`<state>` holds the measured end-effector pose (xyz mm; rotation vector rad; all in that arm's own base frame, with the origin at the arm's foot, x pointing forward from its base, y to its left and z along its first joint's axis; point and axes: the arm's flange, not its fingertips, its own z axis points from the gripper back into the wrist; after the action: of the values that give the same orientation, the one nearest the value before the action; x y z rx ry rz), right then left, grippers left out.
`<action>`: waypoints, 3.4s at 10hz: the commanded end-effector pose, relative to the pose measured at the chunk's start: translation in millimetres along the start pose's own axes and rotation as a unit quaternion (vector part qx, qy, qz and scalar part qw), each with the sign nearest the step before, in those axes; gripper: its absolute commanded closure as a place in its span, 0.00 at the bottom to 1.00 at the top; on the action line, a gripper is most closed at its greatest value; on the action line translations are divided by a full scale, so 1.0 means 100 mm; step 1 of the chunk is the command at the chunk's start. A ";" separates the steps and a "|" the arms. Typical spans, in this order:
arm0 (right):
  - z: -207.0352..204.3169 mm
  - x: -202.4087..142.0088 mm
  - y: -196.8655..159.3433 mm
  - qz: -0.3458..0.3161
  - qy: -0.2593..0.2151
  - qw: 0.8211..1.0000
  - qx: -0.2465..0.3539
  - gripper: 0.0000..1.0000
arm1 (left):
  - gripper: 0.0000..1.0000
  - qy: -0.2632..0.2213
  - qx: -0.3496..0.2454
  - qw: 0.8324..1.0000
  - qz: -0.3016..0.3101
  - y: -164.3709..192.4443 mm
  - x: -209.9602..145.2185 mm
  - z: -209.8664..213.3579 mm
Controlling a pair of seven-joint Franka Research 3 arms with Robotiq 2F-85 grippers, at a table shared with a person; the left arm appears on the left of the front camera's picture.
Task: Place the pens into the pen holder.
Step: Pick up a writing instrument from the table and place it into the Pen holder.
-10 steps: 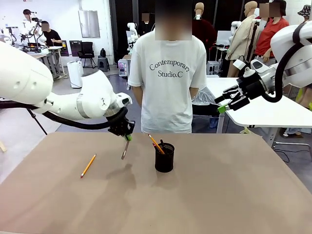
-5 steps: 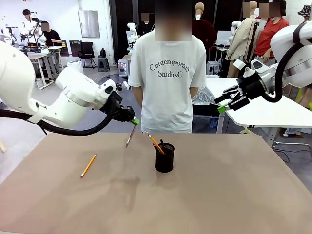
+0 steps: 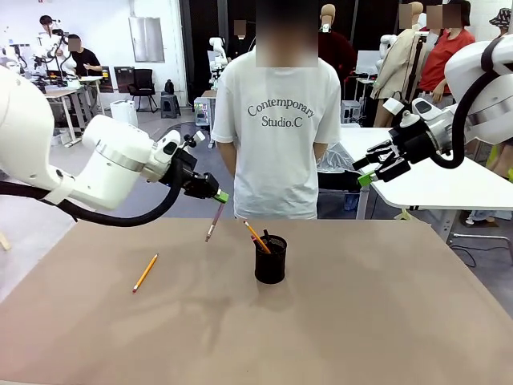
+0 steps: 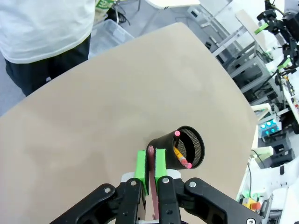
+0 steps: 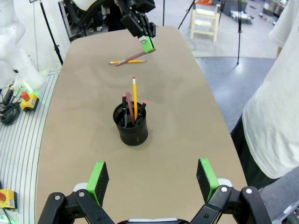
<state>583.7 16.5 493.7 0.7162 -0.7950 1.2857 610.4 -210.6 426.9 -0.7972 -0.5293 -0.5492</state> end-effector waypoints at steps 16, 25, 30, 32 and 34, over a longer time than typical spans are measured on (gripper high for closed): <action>0.01 0.02 0.00 0.002 0.000 1.000 -0.001 0.00 | 1.00 -0.343 -0.180 0.887 -0.253 -0.69 -0.11 -0.21; 0.01 0.02 0.00 0.002 0.000 1.000 -0.001 0.00 | 1.00 -0.341 -0.180 0.882 -0.271 -0.64 -0.34 -0.60; 0.01 0.02 0.00 0.002 0.000 1.000 -0.001 0.00 | 1.00 -0.342 -0.168 0.859 -0.343 -0.73 -0.51 -0.93; 0.01 0.02 0.00 0.002 0.000 1.000 -0.001 0.00 | 1.00 -0.342 -0.163 0.856 -0.352 -0.70 -0.57 -1.00; 0.01 0.02 0.00 0.002 0.000 1.000 -0.001 0.00 | 0.93 -0.341 -0.164 0.856 -0.352 -0.69 -0.61 -1.01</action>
<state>583.7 16.7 493.7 0.7164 -0.7949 1.2858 546.2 -312.4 367.1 -1.1362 -1.4256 -1.0479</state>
